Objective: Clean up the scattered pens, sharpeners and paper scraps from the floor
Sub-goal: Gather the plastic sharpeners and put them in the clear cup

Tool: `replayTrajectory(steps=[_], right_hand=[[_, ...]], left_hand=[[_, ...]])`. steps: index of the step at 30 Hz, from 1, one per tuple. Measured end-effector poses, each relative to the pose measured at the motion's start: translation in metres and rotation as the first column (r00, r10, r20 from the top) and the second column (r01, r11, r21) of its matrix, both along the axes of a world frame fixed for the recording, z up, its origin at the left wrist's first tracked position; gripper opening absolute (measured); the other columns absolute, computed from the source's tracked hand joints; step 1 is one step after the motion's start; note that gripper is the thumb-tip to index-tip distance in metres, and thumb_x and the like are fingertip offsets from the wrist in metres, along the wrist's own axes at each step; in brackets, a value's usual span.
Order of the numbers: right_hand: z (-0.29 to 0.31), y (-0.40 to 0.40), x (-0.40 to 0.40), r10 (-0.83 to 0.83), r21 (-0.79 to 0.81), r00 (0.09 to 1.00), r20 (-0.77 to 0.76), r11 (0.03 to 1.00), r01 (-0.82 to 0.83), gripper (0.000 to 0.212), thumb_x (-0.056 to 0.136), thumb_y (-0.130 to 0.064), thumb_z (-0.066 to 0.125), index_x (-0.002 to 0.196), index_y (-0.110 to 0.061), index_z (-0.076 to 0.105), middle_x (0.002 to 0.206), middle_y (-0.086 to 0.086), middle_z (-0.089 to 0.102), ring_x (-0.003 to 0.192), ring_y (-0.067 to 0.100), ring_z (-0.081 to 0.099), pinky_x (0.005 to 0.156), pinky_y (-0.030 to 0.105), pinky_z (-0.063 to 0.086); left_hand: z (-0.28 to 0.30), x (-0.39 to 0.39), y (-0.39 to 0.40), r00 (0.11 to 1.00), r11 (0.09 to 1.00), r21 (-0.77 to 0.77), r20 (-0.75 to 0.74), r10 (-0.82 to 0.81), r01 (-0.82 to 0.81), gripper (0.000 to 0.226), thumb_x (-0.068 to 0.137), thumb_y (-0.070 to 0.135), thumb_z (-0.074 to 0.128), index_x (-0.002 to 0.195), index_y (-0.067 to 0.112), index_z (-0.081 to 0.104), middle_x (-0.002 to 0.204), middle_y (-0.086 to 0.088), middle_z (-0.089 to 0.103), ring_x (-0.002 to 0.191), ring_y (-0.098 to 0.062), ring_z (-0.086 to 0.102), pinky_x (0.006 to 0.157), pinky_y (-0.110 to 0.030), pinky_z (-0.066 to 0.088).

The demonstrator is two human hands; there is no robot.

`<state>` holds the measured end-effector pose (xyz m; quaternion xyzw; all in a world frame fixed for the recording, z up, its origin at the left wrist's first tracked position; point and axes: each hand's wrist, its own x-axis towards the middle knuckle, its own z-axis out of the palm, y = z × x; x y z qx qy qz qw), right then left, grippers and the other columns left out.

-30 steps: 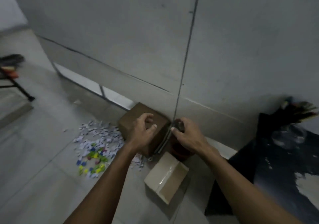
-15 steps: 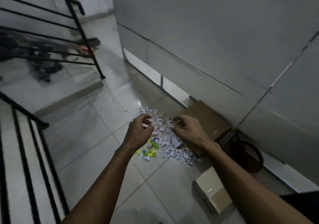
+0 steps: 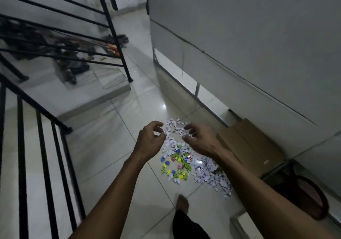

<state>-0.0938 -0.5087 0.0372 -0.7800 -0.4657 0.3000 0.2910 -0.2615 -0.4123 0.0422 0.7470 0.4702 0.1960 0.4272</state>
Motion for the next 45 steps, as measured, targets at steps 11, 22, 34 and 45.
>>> replayTrajectory(steps=[11, 22, 34, 45], right_hand=[[-0.013, 0.149, 0.058, -0.104, -0.021, 0.99, -0.098, 0.995, 0.102, 0.037, 0.087, -0.038, 0.064, 0.121, -0.023, 0.058, 0.111, 0.003, 0.062, 0.097, 0.016, 0.061, 0.085, 0.045, 0.056], [-0.028, 0.221, 0.104, -0.381, -0.041, 0.918, -0.113, 0.925, 0.379, 0.034, 0.089, -0.031, 0.066, 0.121, -0.02, 0.06, 0.108, 0.003, 0.064, 0.094, 0.016, 0.062, 0.084, 0.04, 0.057], [-0.061, 0.287, 0.062, -0.825, -0.117, 0.562, -0.062, 0.566, 0.816, 0.031, 0.084, -0.026, 0.066, 0.114, -0.016, 0.067, 0.093, 0.003, 0.07, 0.088, 0.018, 0.065, 0.081, 0.033, 0.053], [-0.133, 0.286, -0.018, -0.914, -0.263, 0.379, -0.145, 0.405, 0.876, 0.026, 0.085, -0.023, 0.067, 0.11, -0.017, 0.066, 0.085, 0.001, 0.069, 0.077, 0.016, 0.065, 0.07, 0.029, 0.053]], left_hand=[[0.006, 0.072, 0.157, 0.995, 0.997, -0.012, -0.061, -0.079, 0.079, 0.032, 0.09, 0.02, 0.062, 0.122, 0.019, 0.057, 0.108, 0.004, 0.064, 0.079, -0.007, 0.063, 0.066, -0.02, 0.047], [-0.018, 0.156, 0.265, 0.928, 0.928, -0.072, -0.049, -0.369, 0.365, 0.029, 0.09, 0.017, 0.06, 0.119, 0.017, 0.061, 0.106, 0.002, 0.067, 0.086, -0.008, 0.065, 0.07, -0.017, 0.049], [-0.066, 0.198, 0.367, 0.594, 0.6, -0.166, -0.086, -0.8, 0.783, 0.027, 0.088, 0.015, 0.061, 0.115, 0.015, 0.063, 0.102, 0.0, 0.067, 0.077, -0.011, 0.066, 0.067, -0.021, 0.051], [-0.15, 0.151, 0.366, 0.408, 0.452, -0.28, -0.202, -0.89, 0.847, 0.031, 0.087, 0.014, 0.062, 0.118, 0.016, 0.062, 0.11, 0.003, 0.062, 0.087, -0.014, 0.062, 0.076, -0.02, 0.041]])
